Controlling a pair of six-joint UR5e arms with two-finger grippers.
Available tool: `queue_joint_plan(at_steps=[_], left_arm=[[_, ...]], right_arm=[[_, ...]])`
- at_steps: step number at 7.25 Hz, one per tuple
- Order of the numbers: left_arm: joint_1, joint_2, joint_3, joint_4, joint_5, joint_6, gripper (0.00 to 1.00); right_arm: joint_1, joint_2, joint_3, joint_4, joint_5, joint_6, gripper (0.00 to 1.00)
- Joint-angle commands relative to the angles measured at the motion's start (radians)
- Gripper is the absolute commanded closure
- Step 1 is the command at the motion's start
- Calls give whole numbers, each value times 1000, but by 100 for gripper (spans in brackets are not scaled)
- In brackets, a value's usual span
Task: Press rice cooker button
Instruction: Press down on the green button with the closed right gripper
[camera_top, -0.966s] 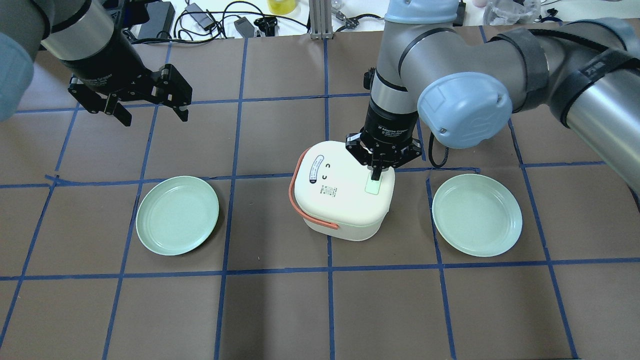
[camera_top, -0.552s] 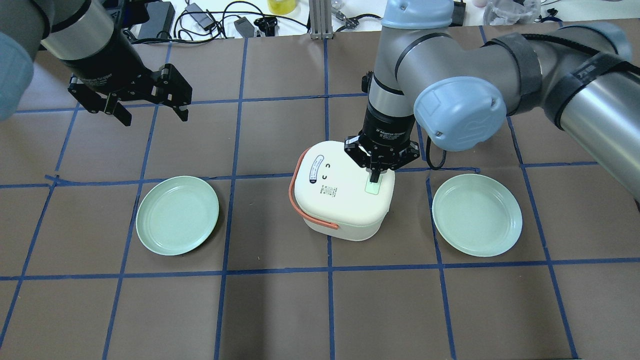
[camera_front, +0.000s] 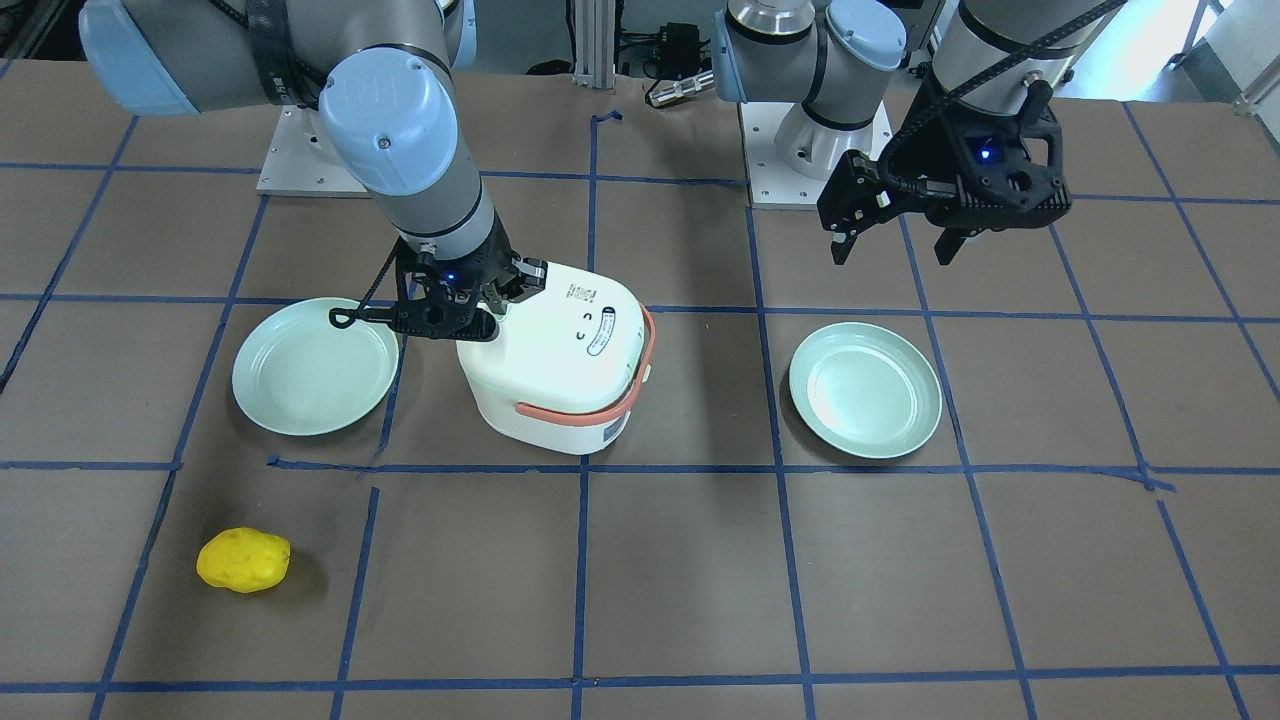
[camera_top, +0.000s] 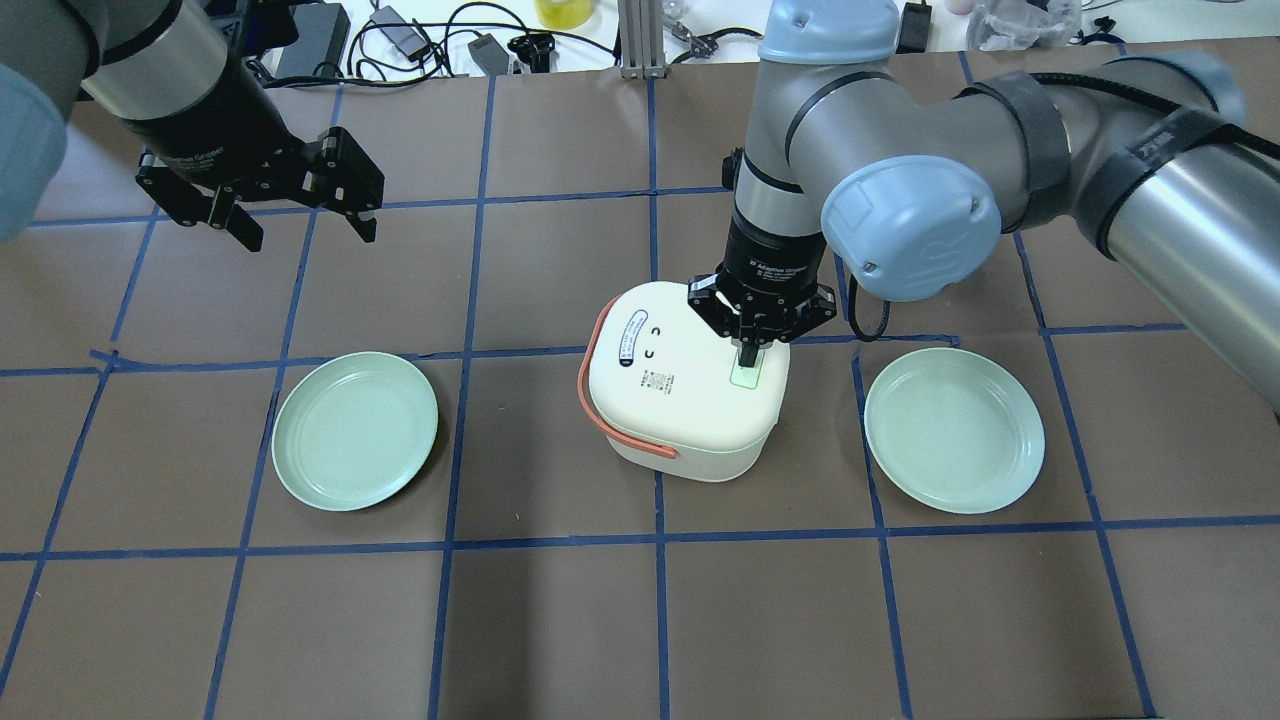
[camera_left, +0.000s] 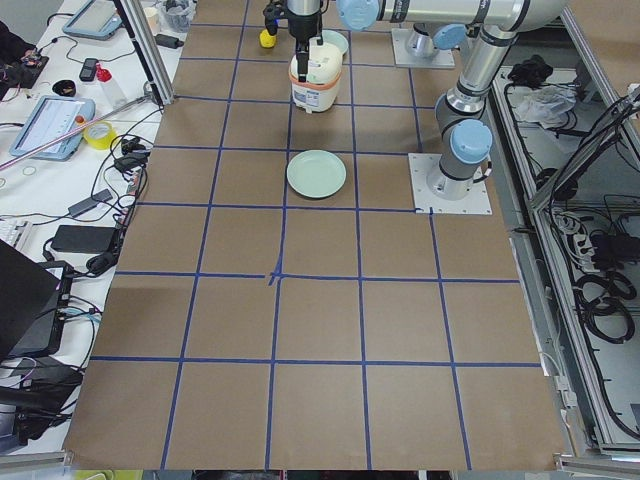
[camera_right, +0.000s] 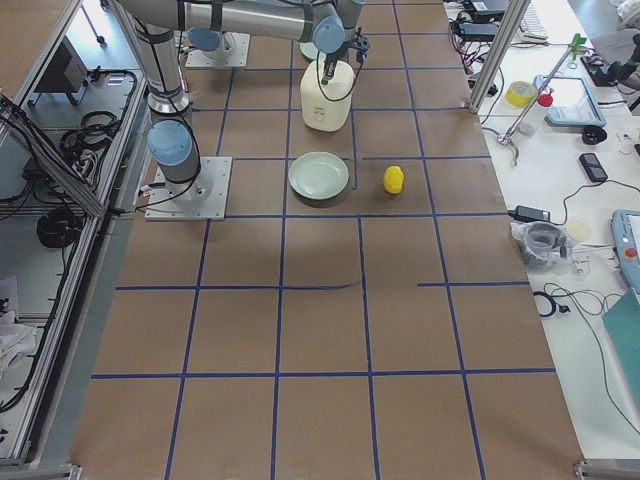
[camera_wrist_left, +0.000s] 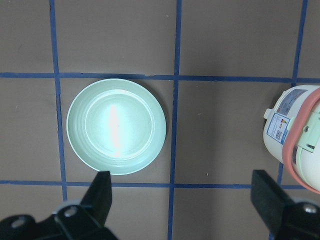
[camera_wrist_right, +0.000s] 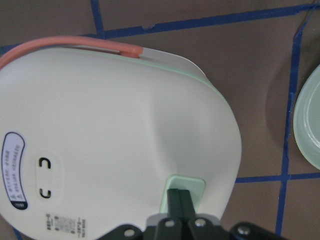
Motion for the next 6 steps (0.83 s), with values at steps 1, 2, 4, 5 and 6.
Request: queue_joint_plan(at_steps=[1, 2, 4, 5, 6], left_arm=[[0, 0, 0, 0, 0, 0, 0], [0, 0, 0, 0, 0, 0, 0], [0, 0, 0, 0, 0, 0, 0], [0, 0, 0, 0, 0, 0, 0], [0, 0, 0, 0, 0, 0, 0]], right_arm=[[0, 7, 0, -7, -1, 14, 100], [0, 9, 0, -7, -1, 12, 100], [0, 9, 0, -7, -1, 14, 100], [0, 6, -5, -9, -1, 28, 100], [0, -3, -24, -9, -4, 64, 100]])
